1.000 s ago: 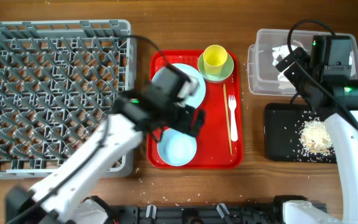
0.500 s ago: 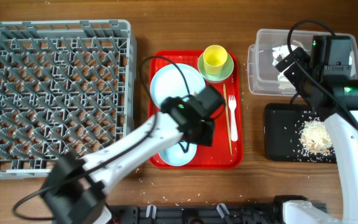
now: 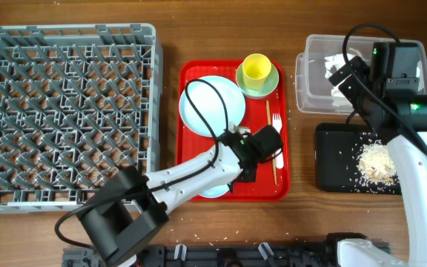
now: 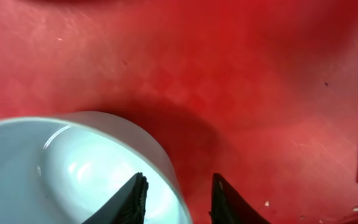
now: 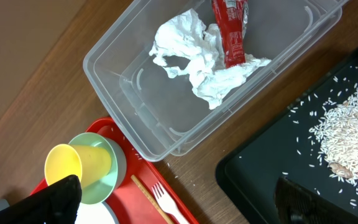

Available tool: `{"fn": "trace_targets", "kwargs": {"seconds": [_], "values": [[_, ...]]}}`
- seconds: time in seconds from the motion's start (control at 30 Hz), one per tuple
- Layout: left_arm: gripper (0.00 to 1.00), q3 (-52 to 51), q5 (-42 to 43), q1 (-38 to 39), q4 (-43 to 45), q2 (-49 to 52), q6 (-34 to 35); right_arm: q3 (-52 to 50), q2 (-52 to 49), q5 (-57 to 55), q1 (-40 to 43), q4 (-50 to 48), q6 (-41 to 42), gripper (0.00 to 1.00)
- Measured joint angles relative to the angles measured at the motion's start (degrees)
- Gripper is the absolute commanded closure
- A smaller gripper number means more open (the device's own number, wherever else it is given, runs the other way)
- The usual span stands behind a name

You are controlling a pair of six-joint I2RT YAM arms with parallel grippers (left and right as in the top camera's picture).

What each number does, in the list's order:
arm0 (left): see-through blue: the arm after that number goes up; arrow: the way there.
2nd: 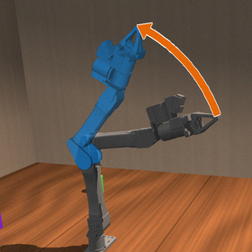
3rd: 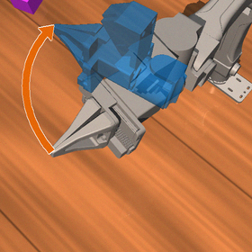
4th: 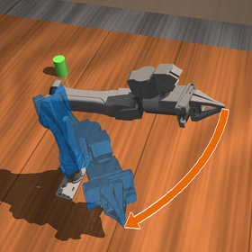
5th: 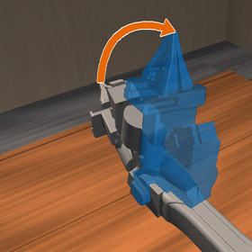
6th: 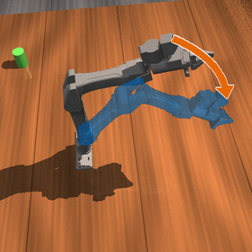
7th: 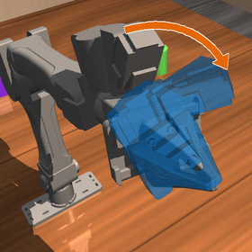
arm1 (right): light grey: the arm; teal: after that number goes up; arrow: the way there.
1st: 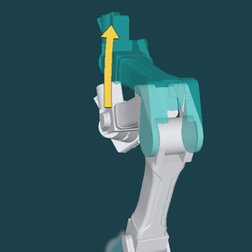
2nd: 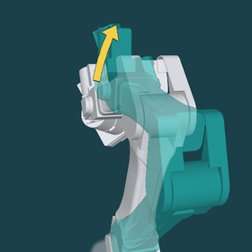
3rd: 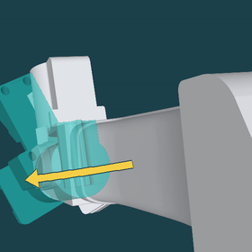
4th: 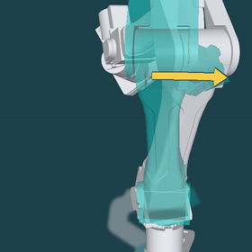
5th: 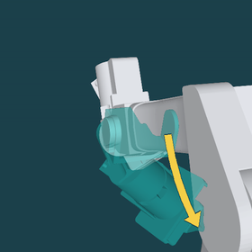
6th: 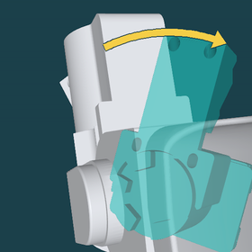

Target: Sort waste into correct bins and load items into the dishwasher rack

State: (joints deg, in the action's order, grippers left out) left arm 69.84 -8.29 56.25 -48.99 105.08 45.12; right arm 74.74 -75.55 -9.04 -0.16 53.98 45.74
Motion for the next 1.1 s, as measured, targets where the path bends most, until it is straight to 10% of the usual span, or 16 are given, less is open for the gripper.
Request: {"fn": "trace_targets", "kwargs": {"seconds": [0.77,0.93,1.1], "values": [[0.96,6.1,1.2,-3.7,-2.8,-9.9,-9.7,0.0,0.0,0.0,0.0,0.0,0.0,0.0],[0.96,6.4,7.7,-19.0,-0.9,-25.2,-18.9,0.0,0.0,0.0,0.0,0.0,0.0,0.0],[0.96,6.7,35.9,-52.3,10.0,-26.8,-27.1,0.0,0.0,0.0,0.0,-0.1,0.0,0.0]]}}
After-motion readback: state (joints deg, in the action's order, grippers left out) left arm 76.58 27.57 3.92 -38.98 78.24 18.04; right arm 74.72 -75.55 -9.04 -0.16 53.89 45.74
